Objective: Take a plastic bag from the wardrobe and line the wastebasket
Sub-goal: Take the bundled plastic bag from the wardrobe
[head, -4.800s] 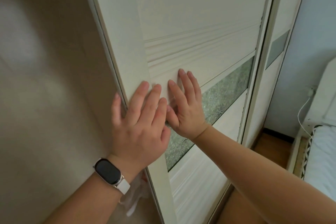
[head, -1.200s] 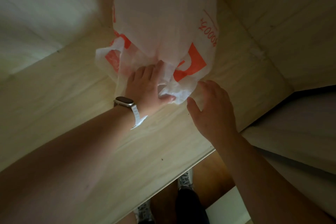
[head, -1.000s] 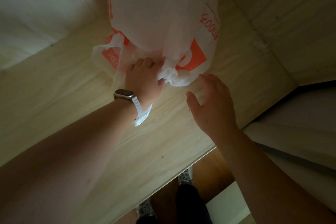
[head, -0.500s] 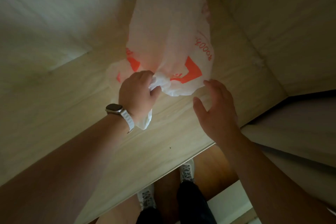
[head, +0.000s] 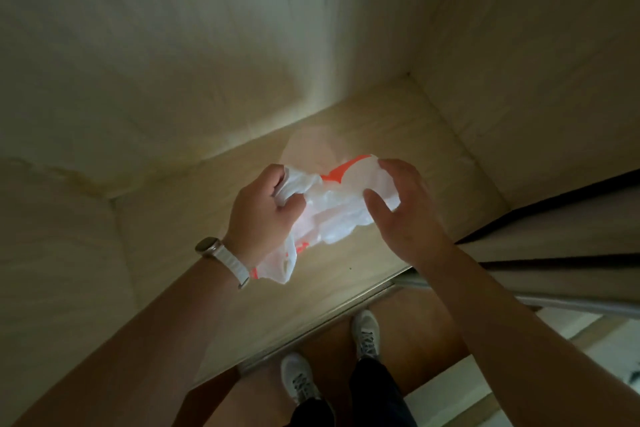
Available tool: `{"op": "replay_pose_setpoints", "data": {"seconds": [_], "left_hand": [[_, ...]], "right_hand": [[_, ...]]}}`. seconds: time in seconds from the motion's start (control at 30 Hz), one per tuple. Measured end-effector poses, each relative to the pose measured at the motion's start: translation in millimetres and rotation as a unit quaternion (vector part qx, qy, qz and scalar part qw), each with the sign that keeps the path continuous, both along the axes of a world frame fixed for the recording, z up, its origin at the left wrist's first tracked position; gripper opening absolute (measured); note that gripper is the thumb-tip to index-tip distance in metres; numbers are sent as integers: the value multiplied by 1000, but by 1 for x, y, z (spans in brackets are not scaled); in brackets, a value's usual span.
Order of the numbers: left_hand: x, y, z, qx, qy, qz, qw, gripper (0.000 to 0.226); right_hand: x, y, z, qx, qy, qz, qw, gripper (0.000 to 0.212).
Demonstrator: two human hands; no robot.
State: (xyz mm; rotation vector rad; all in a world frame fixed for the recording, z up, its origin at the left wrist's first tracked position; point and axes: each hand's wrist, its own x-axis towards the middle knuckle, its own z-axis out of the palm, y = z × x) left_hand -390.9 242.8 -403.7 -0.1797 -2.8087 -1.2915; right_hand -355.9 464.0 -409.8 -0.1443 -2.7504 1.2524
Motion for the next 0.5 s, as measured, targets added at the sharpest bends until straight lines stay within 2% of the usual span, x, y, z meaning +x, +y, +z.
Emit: {"op": "replay_pose_setpoints", "data": {"seconds": [0.23,0.5], "left_hand": [[55,-35,84,64,20,16,998,12],[103,-54,163,106,61,32,992,20]], "right_hand": [[45,-26,81,1,10,29,1000,53],[70,-37,144,-102,37,41,993,55]]}}
